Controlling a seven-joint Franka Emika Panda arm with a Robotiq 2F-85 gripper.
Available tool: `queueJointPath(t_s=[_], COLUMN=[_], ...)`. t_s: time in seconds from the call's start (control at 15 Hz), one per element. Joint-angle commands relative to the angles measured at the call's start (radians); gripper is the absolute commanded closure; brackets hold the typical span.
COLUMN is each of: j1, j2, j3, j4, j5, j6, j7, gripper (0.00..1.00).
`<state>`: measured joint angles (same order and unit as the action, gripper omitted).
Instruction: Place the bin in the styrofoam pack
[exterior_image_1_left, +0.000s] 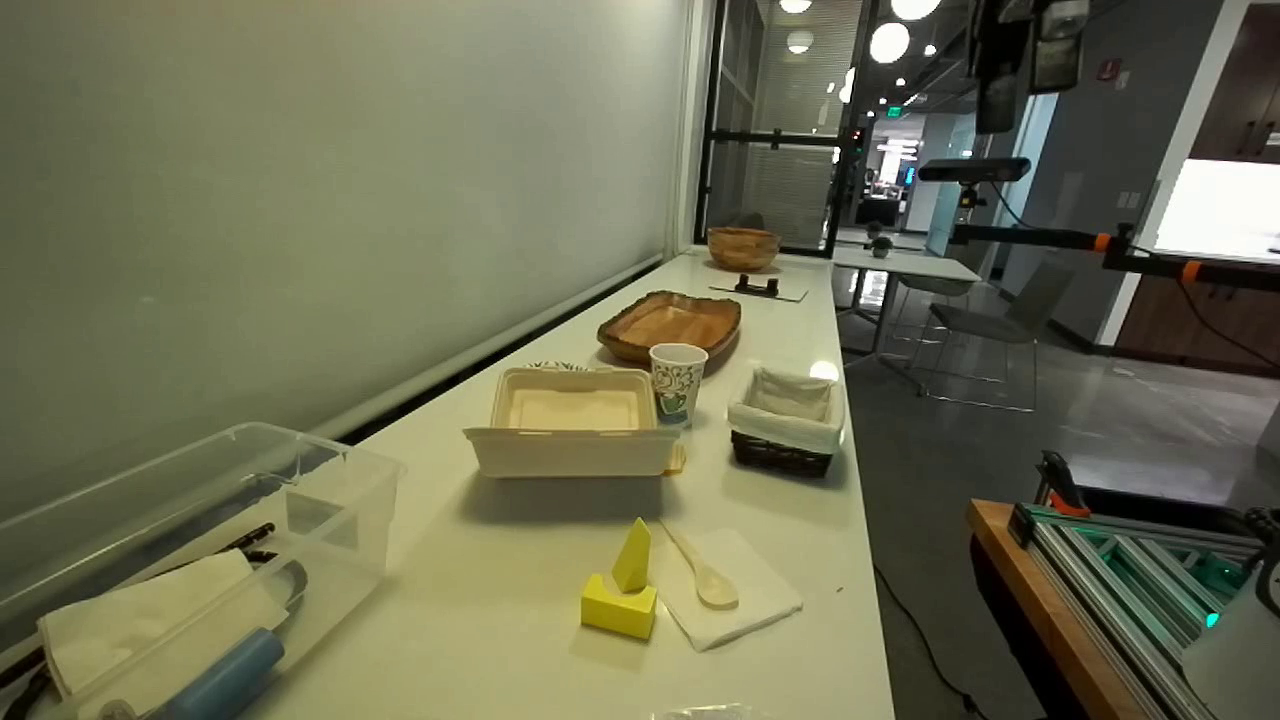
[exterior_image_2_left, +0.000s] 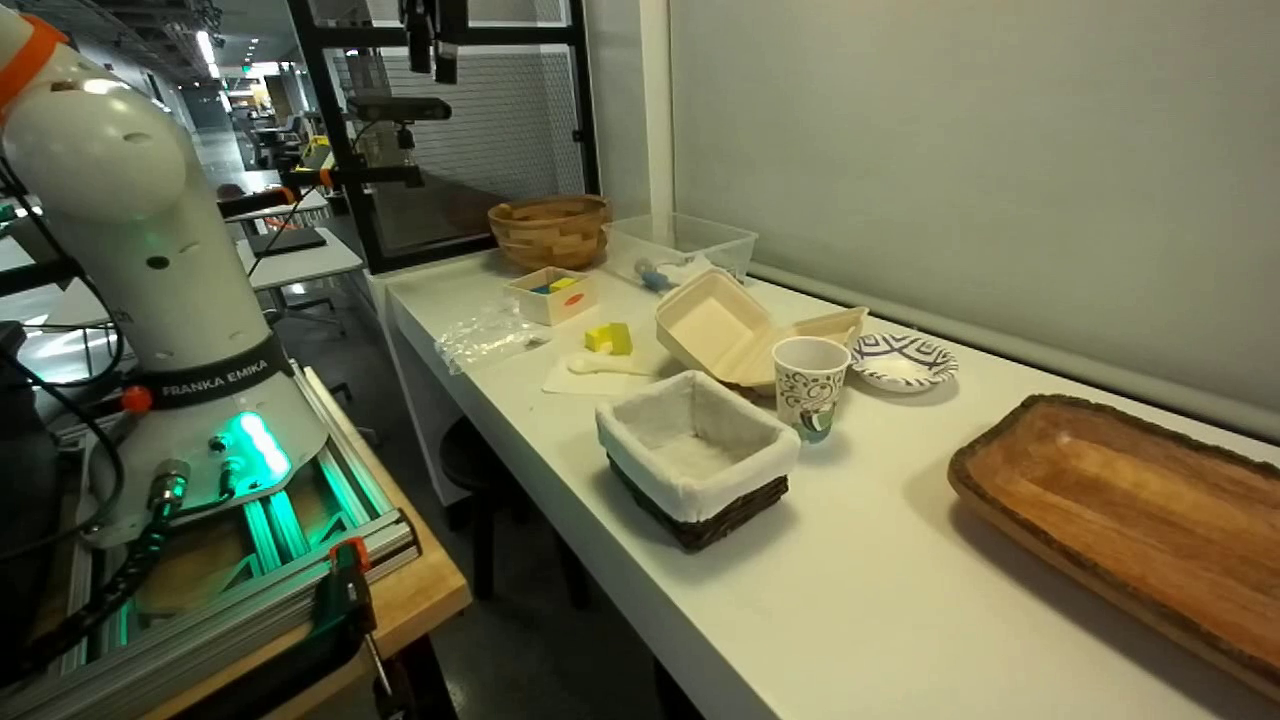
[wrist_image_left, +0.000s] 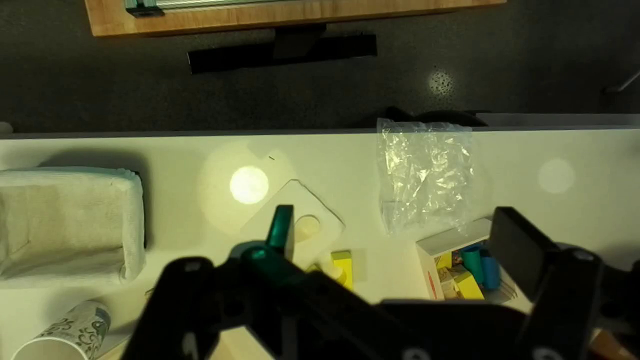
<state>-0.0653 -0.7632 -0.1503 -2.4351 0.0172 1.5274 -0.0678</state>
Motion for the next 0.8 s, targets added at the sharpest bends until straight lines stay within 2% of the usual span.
queueJointPath(t_s=[0.0, 0.13, 0.33, 0.53, 0.73], j1=[-0.021, -0.049, -0.081, -0.112, -0.15], j2=[0.007, 0.01, 0.019, 0.053, 0.099], j3=[-0.002, 0.009, 0.012, -0.019, -0.058], j4=[-0.024, -0.061, -0.123, -0.165, -0.224], j5=[0.012, 0.01, -0.026, -0.068, -0.133], j6=[0.092, 0.185, 0.343, 0.418, 0.55], j7=[0.001, 0.059, 0.069, 0.021, -0.032], gripper=[0.0, 0.0, 0.0, 0.0, 0.0])
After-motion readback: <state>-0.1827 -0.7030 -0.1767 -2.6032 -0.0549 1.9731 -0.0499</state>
